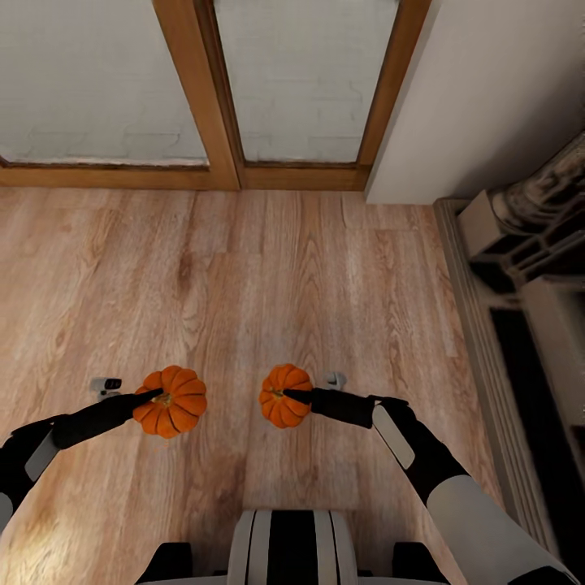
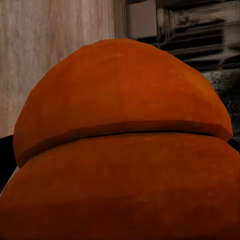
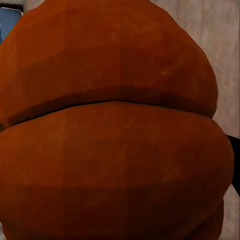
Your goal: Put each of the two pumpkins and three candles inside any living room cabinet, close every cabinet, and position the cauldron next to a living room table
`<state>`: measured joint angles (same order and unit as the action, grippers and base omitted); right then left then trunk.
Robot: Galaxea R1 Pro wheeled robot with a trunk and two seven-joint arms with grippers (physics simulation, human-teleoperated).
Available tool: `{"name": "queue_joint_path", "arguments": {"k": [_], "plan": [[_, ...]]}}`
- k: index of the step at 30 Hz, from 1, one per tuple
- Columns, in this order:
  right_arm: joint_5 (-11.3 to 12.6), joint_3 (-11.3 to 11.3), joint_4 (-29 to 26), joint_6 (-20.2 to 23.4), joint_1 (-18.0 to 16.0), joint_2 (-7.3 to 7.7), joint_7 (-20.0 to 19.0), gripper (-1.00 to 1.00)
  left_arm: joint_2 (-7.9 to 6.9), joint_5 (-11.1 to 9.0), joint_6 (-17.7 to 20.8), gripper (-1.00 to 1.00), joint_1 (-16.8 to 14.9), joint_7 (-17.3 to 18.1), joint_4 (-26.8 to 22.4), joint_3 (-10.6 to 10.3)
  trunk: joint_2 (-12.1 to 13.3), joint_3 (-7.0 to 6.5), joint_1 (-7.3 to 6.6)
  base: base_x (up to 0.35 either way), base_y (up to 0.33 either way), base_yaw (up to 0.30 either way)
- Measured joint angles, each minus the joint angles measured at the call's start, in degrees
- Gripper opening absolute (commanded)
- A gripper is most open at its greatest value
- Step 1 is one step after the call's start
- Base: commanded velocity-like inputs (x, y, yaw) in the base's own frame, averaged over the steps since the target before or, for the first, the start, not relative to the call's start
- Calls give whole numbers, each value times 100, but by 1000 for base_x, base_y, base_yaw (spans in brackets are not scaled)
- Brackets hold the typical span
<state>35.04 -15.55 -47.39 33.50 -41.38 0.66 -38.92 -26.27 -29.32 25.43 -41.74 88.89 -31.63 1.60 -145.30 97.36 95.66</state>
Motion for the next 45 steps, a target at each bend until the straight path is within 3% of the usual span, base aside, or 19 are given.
{"name": "queue_joint_path", "arguments": {"k": [3, 7, 10, 23, 25, 28, 41, 45], "plan": [[-162, -24, -15, 3, 1, 7, 0, -100, -3, 12, -10, -100, 0, -12, -3, -13, 4, -66, -8, 0, 0, 0], [-579, -14, -35, 5, 0, 8, -34, -100, -26, 23, -11, -100, 0, -14, -10, -25, 9, -155, -18, 0, 0, 0], [-596, -4, -41, 2, 0, 21, -66, -100, -37, 23, -12, -100, 1, -11, -11, -23, 13, -222, -26, 0, 0, 0], [-461, 48, -48, -18, 16, -45, -40, -100, -71, 22, -12, -100, -1, 6, -2, 3, 31, -580, -59, 0, 0, -44], [-148, 283, -54, -18, 15, -42, -58, -100, -70, 18, -12, -100, 0, 6, -2, 0, 33, -641, -65, 0, 0, -71], [32, 379, 86, -24, 45, -26, -68, -100, -63, 14, -12, -100, 0, 15, -9, -15, 37, -732, -72, 0, 0, -81], [107, 372, 167, -352, 106, -49, -59, -100, -61, 13, -12, -100, 1, 6, -11, -7, 55, -1130, -106, 0, 0, -58], [101, 366, 188, -360, 107, -128, -32, -100, -49, 13, -12, -100, 1, -3, -11, -21, 60, -1253, -116, 0, 0, 140]]}}
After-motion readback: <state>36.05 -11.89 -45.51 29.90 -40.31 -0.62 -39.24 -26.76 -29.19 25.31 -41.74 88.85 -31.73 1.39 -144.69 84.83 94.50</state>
